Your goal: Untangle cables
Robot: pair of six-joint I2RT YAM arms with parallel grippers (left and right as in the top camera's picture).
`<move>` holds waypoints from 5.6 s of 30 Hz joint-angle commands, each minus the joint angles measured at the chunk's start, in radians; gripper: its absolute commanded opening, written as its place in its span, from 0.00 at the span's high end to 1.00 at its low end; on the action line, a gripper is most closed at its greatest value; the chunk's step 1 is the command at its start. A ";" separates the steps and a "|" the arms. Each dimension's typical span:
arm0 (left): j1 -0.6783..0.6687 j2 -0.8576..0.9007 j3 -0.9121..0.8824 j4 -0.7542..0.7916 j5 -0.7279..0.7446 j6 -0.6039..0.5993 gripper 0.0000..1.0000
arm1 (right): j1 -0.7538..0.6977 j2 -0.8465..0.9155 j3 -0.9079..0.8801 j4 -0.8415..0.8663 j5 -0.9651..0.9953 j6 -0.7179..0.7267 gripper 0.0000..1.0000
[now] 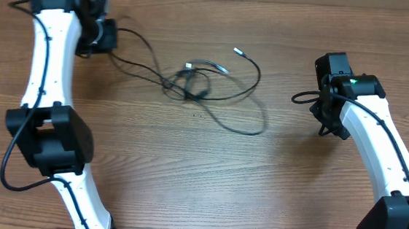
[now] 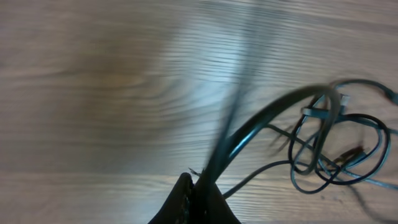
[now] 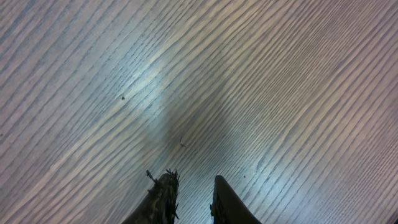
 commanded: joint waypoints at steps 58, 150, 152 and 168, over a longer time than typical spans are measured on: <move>-0.233 0.005 -0.002 0.015 0.228 0.127 0.95 | 0.306 0.423 0.018 0.879 -0.858 -0.568 0.59; 0.261 0.010 -0.003 -0.058 -0.179 -0.364 0.95 | -0.490 -0.431 0.040 0.070 -0.002 -0.462 0.96; 0.266 0.010 -0.003 -0.058 -0.199 -0.364 0.96 | -0.509 -0.428 0.040 0.070 -0.002 -0.462 0.96; 0.285 0.010 -0.003 -0.056 -0.288 -0.344 0.96 | -0.817 -0.416 0.040 0.188 0.051 -0.441 0.96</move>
